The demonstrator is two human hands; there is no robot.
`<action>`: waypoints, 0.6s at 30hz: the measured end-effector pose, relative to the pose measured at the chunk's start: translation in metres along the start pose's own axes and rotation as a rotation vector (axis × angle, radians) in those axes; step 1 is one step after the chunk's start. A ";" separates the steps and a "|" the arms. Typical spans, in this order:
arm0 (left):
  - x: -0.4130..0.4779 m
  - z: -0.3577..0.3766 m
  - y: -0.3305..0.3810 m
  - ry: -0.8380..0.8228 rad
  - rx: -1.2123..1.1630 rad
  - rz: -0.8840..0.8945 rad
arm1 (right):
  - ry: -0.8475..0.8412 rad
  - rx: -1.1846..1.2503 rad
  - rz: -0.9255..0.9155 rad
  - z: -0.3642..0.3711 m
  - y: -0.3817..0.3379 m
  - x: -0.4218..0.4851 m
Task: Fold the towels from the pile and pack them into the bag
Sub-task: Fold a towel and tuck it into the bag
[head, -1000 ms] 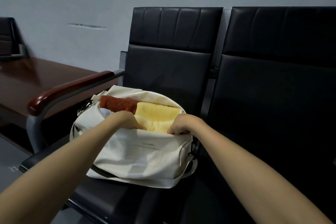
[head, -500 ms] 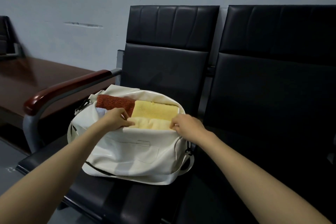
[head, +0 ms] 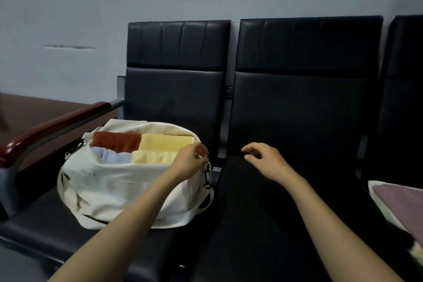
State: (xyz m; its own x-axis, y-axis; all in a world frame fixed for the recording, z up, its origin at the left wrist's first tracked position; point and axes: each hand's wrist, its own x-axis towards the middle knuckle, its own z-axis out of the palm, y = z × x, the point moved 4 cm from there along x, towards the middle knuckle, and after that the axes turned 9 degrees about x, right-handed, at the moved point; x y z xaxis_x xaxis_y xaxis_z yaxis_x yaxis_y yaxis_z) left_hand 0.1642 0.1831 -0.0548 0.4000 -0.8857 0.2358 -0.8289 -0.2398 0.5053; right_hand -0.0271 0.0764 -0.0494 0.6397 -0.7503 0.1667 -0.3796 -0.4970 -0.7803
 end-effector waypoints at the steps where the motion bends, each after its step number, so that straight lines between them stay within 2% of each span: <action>1: 0.001 0.013 0.017 -0.009 -0.023 0.021 | 0.034 -0.013 0.036 -0.019 0.013 -0.014; 9: -0.009 0.142 0.176 -0.307 -0.206 0.229 | 0.327 -0.179 0.356 -0.158 0.131 -0.148; 14: -0.030 0.217 0.263 -0.484 -0.241 0.337 | 0.452 -0.242 0.523 -0.204 0.192 -0.202; 18: -0.041 0.270 0.306 -0.576 -0.211 0.387 | 0.516 -0.266 0.653 -0.221 0.229 -0.228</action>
State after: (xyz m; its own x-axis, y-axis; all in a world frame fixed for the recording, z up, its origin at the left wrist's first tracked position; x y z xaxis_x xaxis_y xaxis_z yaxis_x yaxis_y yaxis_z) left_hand -0.2114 0.0392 -0.1339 -0.2243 -0.9744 -0.0156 -0.7533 0.1632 0.6372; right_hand -0.4077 0.0369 -0.1330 -0.1180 -0.9923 0.0376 -0.7492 0.0641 -0.6593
